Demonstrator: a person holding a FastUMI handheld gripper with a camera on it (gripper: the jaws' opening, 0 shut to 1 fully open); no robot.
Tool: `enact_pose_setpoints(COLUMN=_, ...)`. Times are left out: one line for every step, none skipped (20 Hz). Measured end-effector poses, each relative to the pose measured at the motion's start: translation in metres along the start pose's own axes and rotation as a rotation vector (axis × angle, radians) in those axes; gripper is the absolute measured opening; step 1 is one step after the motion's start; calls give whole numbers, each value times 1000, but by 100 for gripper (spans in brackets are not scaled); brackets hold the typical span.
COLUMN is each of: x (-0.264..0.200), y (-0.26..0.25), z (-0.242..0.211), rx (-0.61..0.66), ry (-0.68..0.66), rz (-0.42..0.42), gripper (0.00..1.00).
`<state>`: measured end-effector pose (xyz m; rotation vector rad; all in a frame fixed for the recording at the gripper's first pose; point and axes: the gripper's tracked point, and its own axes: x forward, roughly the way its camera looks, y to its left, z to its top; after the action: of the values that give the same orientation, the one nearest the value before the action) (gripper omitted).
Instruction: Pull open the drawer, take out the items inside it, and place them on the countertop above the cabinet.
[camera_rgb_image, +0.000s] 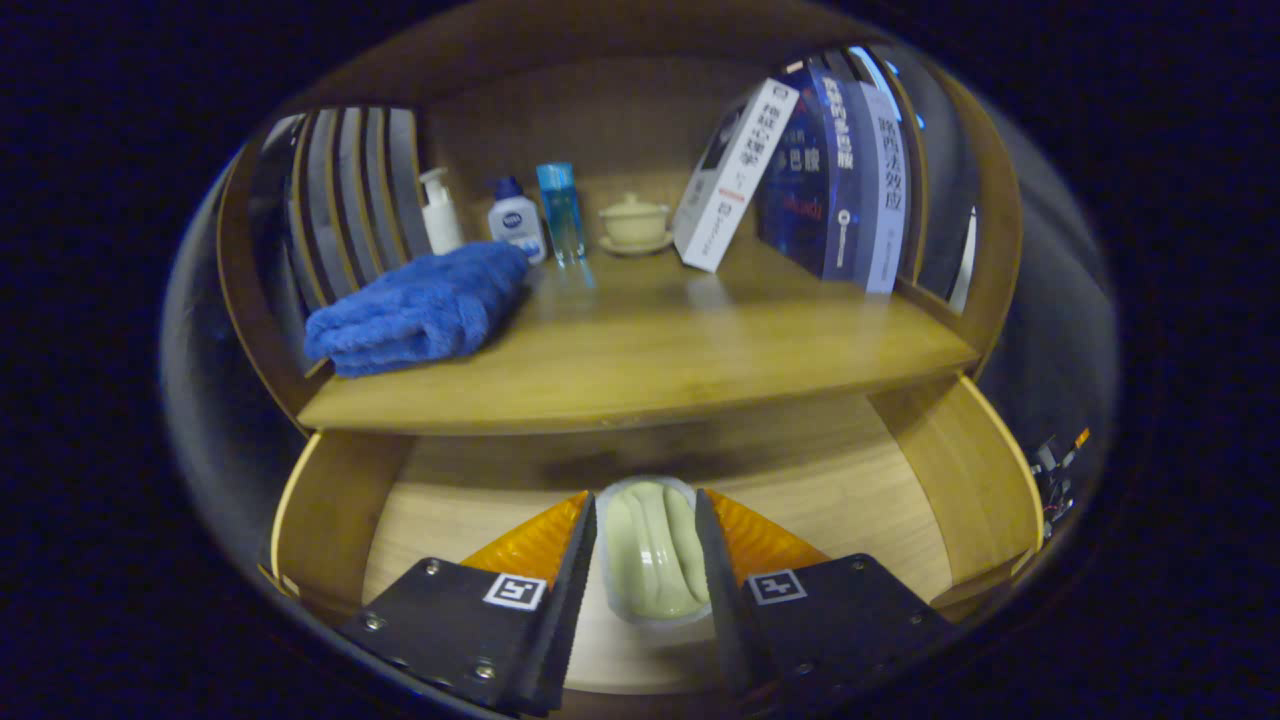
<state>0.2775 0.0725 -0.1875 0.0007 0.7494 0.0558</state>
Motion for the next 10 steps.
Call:
enact_pose_setpoints(x=2, y=-2, z=-1, rx=-5, ry=26, rz=-11, gripper=59)
enact_pose_setpoints(x=0, y=-4, z=-8, rx=-12, ry=63, rz=-15, gripper=59)
enact_pose_setpoints(x=2, y=-6, z=-13, rx=-21, ry=102, rz=-14, gripper=59)
enact_pose_setpoints(x=5, y=-7, z=-17, rx=-27, ry=128, rz=-6, gripper=59)
enact_pose_setpoints(x=6, y=-6, z=-20, rx=-27, ry=145, rz=1, gripper=59)
enact_pose_setpoints(x=7, y=-6, z=-21, rx=-28, ry=159, rz=2, gripper=59)
enact_pose_setpoints(x=8, y=-8, z=-24, rx=-29, ry=178, rz=-6, gripper=59)
enact_pose_setpoints(x=9, y=-8, z=-29, rx=-33, ry=205, rz=-13, gripper=59)
enact_pose_setpoints(x=16, y=-4, z=-30, rx=-34, ry=209, rz=5, gripper=59)
enact_pose_setpoints(x=16, y=-2, z=-34, rx=-49, ry=223, rz=11, gripper=42)
